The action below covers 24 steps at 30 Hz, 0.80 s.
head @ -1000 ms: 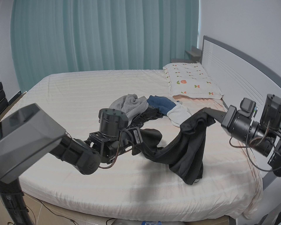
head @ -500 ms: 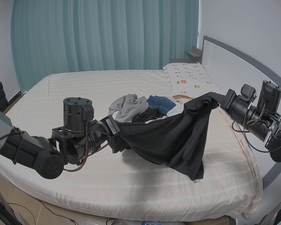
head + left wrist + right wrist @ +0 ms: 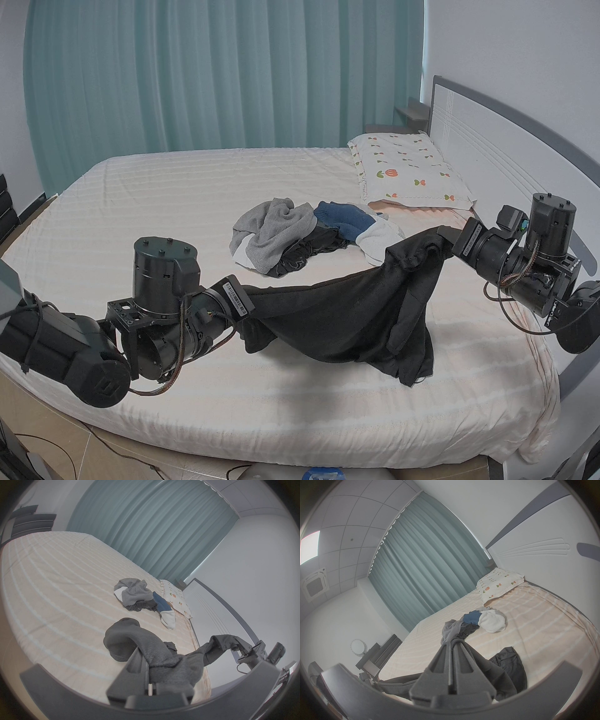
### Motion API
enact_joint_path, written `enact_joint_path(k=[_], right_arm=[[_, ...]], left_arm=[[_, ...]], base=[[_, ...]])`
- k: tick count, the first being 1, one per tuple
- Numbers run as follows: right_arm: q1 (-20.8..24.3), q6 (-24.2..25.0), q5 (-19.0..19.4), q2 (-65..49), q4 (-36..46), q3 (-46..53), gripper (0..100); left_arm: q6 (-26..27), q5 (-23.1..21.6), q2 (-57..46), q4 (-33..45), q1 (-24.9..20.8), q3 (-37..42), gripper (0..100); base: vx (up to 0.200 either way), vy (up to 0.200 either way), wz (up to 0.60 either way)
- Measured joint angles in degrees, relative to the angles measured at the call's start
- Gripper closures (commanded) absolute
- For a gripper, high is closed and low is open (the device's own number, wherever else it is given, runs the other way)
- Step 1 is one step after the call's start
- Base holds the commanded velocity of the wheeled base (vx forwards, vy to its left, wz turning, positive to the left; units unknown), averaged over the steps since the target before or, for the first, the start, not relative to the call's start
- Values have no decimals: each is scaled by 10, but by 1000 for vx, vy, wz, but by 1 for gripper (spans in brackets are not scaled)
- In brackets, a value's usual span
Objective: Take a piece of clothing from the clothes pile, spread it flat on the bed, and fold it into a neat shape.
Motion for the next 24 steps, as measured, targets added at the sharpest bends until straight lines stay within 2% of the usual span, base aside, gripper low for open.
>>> enact_joint_path(k=[9,13,24], right_arm=[[6,0,-16,2,-1,11,100],[9,-1,-31,3,-1,13,100],[13,-3,-43,3,0,9,100]], left_arm=[[0,3,-1,0,-9,4,100],[-2,2,-3,0,-7,7,100],[-2,4,-15,2,3,3,100]], base=[[0,0,0],[0,200,0],[0,200,0]])
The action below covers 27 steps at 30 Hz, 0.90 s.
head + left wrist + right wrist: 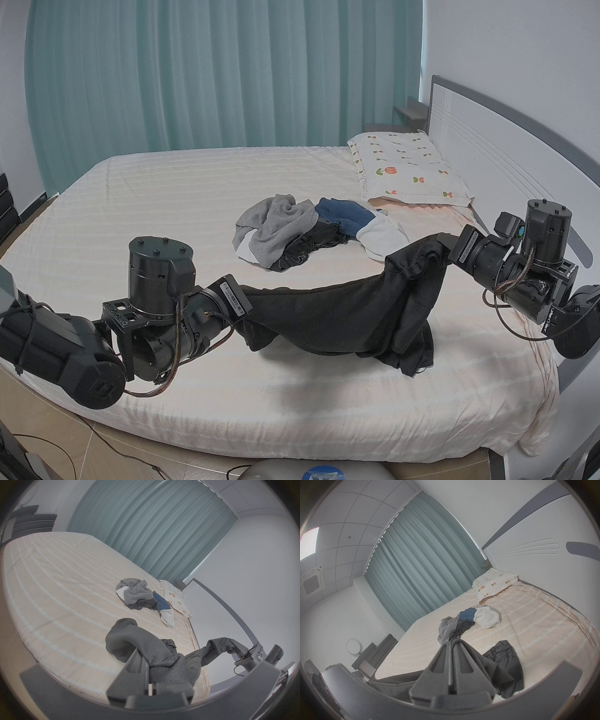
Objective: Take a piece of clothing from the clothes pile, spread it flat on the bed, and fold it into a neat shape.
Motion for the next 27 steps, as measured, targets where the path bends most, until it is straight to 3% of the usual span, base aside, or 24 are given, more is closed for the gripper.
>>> enact_joint_path(k=[11,27], right_arm=[[23,-13,-57,1,0,-28,100],[44,-35,-66,7,-1,-81,100]], left_arm=[[0,0,-23,3,10,-1,100],[1,0,-69,8,35,13,100]], base=[[0,200,0],[0,200,0]])
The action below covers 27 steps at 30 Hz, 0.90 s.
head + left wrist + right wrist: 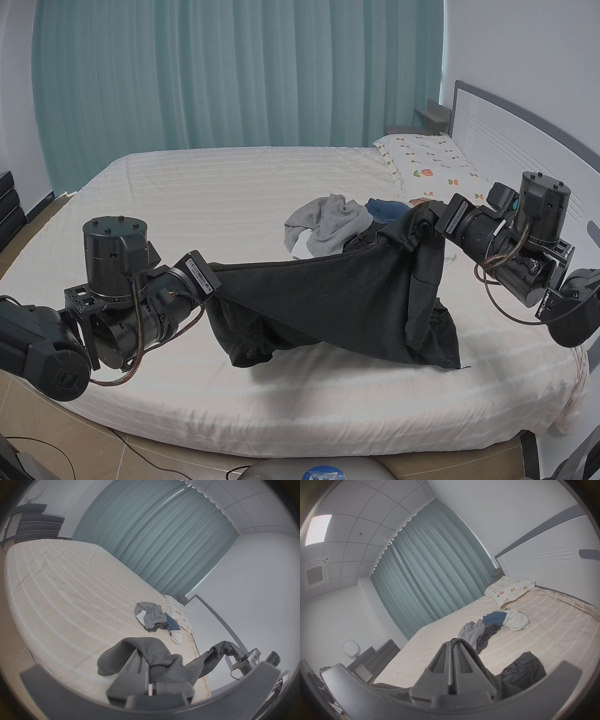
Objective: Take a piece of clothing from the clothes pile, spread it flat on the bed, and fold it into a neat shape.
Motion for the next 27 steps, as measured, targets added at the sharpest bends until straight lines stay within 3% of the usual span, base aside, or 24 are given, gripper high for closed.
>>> enact_joint_path(k=[27], right_arm=[[7,5,-10,27,-40,-39,100]], left_arm=[[3,-4,-35,2,31,-2,100]], base=[[0,200,0]])
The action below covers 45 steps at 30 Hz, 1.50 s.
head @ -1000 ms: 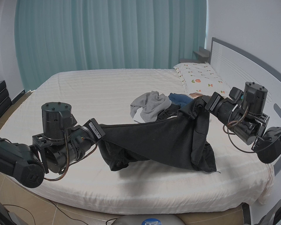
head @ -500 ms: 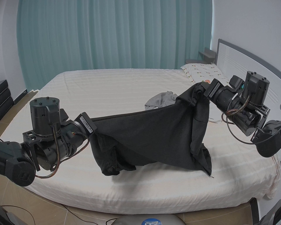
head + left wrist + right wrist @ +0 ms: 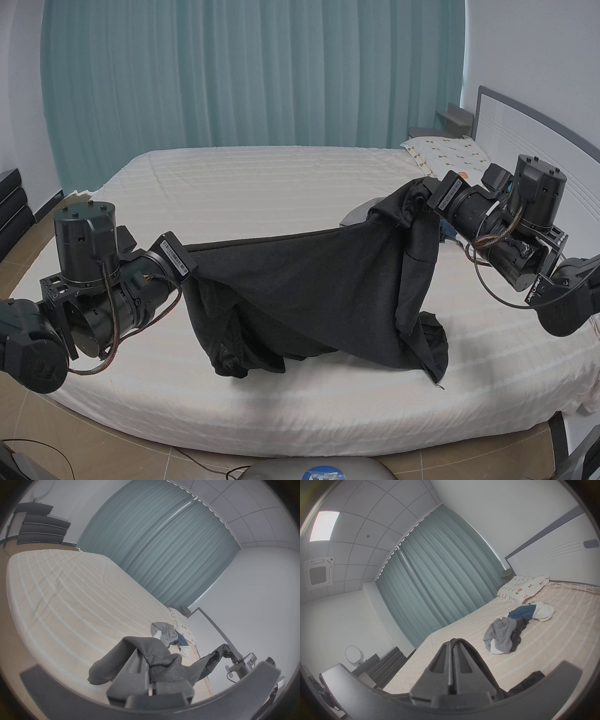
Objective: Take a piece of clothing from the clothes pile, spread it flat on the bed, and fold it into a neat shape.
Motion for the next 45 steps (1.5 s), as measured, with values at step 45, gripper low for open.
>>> enact_joint_path(k=[45], right_arm=[[-1,22,13,-29,-10,74,100]], left_arm=[[-4,-1,6,5,10,23,100]], base=[[-27,107,0]])
